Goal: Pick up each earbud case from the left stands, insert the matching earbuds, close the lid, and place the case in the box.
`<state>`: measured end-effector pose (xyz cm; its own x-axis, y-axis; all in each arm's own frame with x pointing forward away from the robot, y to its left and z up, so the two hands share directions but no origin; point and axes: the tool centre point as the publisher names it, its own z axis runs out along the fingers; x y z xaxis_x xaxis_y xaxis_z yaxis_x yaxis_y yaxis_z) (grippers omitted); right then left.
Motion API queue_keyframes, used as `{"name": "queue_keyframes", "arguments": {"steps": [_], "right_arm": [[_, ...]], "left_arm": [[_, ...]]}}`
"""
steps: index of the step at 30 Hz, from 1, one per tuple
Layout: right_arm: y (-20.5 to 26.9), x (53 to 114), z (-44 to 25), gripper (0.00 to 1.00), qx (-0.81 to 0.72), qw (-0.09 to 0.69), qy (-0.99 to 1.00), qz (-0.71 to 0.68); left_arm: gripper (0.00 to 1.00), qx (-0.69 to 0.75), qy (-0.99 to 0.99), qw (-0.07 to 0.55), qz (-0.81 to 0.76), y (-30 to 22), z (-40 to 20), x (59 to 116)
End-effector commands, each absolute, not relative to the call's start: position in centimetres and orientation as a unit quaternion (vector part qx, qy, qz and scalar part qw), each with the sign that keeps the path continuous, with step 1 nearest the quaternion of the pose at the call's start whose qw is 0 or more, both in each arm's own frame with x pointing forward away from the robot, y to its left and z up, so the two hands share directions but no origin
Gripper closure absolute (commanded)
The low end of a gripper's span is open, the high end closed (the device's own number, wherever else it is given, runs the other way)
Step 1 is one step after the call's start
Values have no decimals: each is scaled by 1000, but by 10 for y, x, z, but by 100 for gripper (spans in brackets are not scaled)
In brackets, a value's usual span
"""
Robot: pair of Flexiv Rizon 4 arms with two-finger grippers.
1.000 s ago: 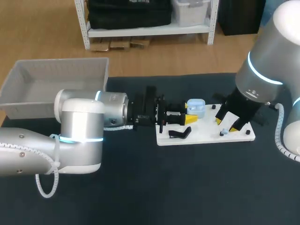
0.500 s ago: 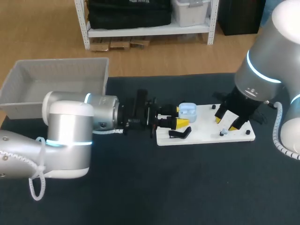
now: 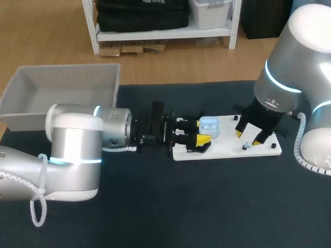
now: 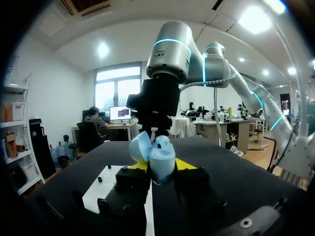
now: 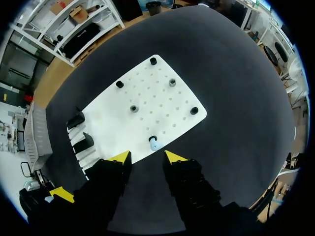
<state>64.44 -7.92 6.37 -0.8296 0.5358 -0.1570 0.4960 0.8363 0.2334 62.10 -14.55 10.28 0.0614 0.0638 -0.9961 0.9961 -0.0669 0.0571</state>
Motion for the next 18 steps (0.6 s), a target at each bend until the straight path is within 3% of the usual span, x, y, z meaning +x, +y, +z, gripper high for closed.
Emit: {"name": "queue_keyframes", "arguments": {"steps": [1,18], "right_arm": [[-81,646,60,60,269,110,952,91],[-85,643,47,60,254,119,956,85]], "left_arm": [[100,545,485,484,-484,-146,101,619],[100,545,485,484,-484,-146,101,619]]}}
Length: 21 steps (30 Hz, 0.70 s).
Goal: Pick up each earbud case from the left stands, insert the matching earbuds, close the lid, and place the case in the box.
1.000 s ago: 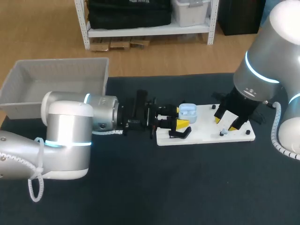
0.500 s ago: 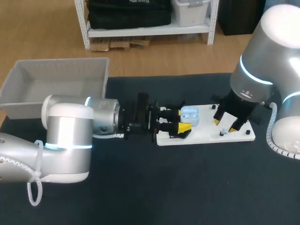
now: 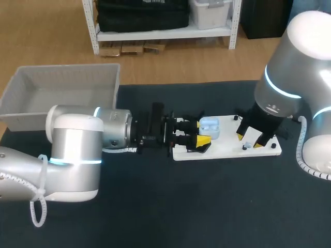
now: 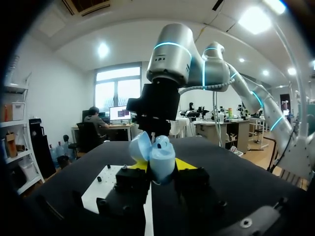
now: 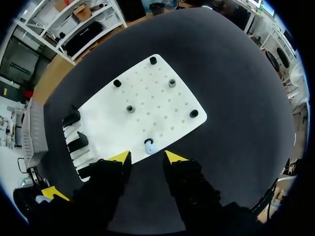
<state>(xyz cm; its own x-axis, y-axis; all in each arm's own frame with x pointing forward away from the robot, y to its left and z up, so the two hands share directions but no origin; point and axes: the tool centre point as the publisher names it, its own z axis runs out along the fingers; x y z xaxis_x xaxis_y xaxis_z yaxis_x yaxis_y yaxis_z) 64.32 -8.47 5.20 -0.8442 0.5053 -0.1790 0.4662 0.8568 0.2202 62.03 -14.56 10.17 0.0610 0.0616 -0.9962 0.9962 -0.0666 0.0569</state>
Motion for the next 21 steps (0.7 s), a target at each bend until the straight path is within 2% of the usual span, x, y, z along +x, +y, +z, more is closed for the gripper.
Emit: {"name": "queue_keyframes", "arguments": {"steps": [1,21], "right_arm": [[-85,643,46,60,253,119,956,85],[-85,645,37,62,233,116,962,79]], "left_arm": [[100,544,485,482,-486,-146,101,619],[100,548,491,464,-494,-145,99,612]]}}
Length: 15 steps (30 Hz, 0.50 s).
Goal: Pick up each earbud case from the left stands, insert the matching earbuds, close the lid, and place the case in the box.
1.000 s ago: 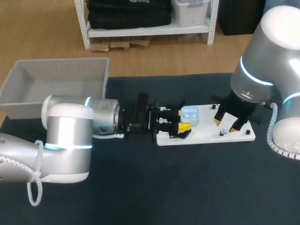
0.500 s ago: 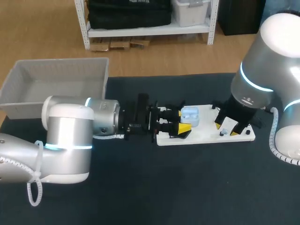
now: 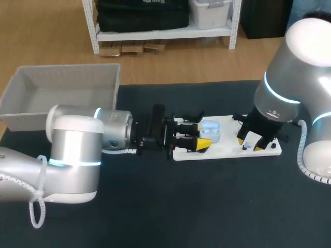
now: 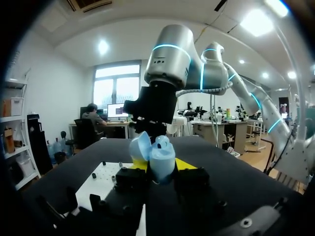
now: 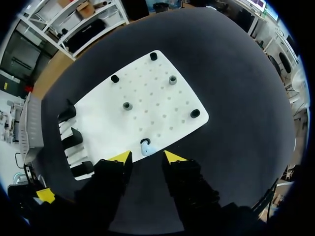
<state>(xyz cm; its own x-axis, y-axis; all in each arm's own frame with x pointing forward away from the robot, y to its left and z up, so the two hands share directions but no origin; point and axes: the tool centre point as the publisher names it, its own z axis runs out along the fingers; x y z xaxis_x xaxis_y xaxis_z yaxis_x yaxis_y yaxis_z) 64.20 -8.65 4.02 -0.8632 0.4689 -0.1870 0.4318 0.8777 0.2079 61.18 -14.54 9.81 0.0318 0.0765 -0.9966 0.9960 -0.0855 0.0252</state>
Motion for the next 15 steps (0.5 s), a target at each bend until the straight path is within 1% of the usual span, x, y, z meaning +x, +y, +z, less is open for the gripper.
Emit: {"name": "queue_keyframes", "arguments": {"steps": [1,15], "right_arm": [[-85,646,36,62,233,116,962,78],[-88,656,28,65,234,106,963,78]], "left_arm": [[100,548,491,464,-494,-145,99,612],[100,548,491,464,-494,-145,99,612]]}}
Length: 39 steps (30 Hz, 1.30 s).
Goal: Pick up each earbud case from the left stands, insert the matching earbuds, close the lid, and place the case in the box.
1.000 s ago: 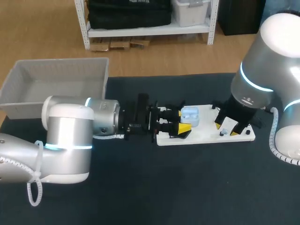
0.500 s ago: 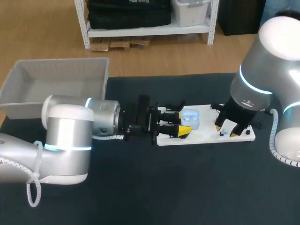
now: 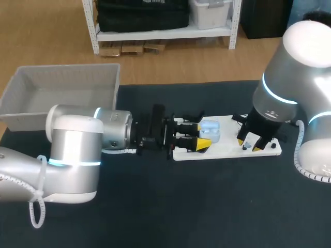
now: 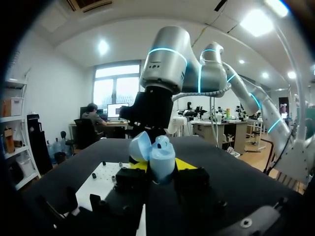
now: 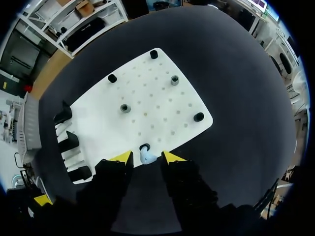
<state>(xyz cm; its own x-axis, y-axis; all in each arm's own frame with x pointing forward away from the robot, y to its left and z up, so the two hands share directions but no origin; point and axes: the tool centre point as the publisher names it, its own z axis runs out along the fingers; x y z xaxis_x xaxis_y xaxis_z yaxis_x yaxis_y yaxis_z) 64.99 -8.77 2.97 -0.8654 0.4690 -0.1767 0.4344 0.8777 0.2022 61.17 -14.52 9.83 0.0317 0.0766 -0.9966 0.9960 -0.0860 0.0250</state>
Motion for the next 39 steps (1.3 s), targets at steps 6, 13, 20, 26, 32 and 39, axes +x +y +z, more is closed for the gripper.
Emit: {"name": "queue_keyframes", "arguments": {"steps": [6,13,20,26,32,39], "right_arm": [[-89,658,28,69,238,105,962,80],[-89,657,25,75,236,100,963,78],[-89,657,27,76,235,101,964,77],[-89,657,27,78,234,100,964,76],[-89,657,27,76,235,98,964,75],[-88,656,26,75,236,97,964,73]], "left_arm": [[100,548,491,464,-494,-145,99,612],[100,548,491,464,-494,-145,99,612],[100,548,491,464,-494,-145,99,612],[100,548,491,464,-494,-145,99,612],[100,548,491,464,-494,-145,99,612],[100,548,491,464,-494,-145,99,612]]}}
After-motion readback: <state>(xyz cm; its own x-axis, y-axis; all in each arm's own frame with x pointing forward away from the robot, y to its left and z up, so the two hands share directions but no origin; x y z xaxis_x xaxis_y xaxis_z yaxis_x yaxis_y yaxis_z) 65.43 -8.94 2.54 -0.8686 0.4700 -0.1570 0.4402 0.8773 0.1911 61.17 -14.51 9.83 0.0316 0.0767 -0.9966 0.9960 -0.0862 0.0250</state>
